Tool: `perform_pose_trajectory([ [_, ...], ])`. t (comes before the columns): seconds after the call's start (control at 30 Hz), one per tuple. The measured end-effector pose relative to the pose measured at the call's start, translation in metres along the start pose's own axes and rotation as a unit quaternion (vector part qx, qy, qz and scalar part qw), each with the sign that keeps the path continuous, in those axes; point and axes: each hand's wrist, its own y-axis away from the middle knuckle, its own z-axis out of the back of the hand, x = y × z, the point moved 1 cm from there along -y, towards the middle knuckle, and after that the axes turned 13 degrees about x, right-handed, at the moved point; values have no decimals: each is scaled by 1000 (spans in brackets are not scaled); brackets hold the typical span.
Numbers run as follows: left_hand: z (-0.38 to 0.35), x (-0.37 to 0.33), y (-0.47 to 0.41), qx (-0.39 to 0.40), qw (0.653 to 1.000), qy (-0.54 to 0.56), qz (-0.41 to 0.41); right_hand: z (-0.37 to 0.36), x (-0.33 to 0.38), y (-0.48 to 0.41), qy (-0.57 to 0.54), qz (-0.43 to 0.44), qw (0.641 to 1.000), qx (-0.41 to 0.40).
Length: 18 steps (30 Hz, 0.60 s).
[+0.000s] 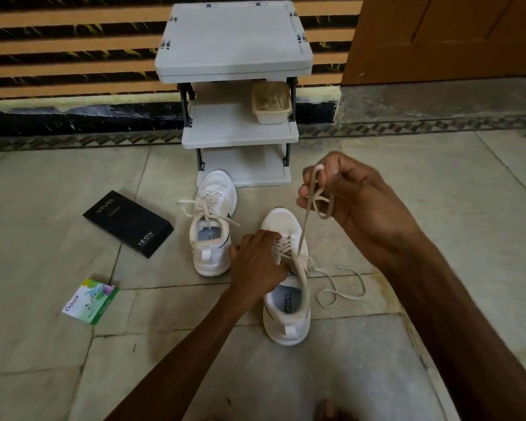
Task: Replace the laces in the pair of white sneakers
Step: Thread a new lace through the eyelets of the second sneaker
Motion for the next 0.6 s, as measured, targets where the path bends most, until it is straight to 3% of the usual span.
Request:
perform_pose_trajectory([
  [0.27, -4, 4, 2, -6, 999, 49, -6, -4, 14, -2, -50, 31, 998, -17],
  [0.33, -5, 3, 4, -22, 994, 110, -19, 6, 5, 2, -45, -1, 998, -36],
  [0.4, -7, 1, 9, -58, 987, 150, -26, 18, -12, 8, 53, -102, 990, -83],
  [0.5, -6, -2, 14, -110, 982, 151, -10, 36, -53, 23, 236, -296, 918, -120],
  [0.6, -1, -5, 18, -129, 979, 159, -6, 51, -98, 36, 351, -426, 830, -74],
])
